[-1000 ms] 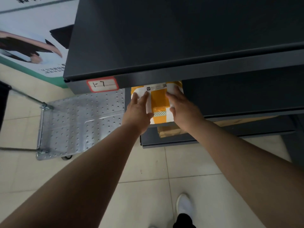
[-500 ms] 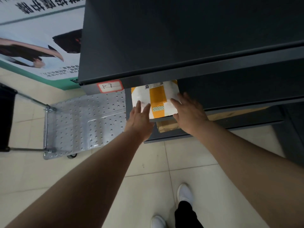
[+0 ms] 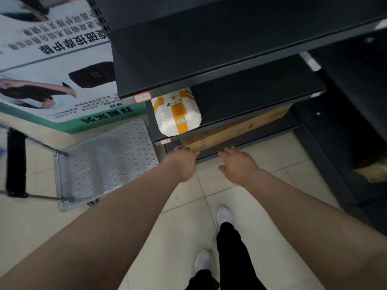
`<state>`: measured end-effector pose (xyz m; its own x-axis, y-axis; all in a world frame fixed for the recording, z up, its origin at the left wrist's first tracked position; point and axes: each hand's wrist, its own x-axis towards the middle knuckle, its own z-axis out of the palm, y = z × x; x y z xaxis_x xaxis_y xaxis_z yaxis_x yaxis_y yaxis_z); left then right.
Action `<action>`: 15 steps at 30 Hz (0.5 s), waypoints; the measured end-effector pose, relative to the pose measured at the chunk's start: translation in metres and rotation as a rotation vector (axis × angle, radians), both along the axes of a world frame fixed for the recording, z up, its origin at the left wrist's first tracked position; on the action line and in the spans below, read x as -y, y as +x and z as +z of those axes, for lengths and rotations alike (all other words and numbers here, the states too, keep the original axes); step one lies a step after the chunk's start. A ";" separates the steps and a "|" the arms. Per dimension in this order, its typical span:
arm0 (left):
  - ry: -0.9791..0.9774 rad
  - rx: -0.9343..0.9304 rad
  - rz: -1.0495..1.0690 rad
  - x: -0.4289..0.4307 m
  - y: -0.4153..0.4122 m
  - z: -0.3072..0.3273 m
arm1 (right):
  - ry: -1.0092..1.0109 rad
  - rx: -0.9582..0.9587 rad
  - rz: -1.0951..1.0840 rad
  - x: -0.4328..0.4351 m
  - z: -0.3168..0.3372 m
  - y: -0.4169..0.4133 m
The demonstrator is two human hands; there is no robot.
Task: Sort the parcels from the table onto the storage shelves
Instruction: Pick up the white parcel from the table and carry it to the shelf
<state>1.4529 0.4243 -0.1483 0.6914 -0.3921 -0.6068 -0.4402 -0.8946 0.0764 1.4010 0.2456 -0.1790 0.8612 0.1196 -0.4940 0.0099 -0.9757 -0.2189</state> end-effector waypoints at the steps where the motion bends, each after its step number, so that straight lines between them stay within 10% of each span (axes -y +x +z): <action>1: -0.006 0.004 -0.045 0.004 -0.012 0.009 | -0.005 -0.002 -0.029 0.004 0.009 -0.019; 15: -0.097 0.038 -0.784 0.173 -0.210 0.071 | -0.149 -0.017 -0.791 0.097 0.084 -0.342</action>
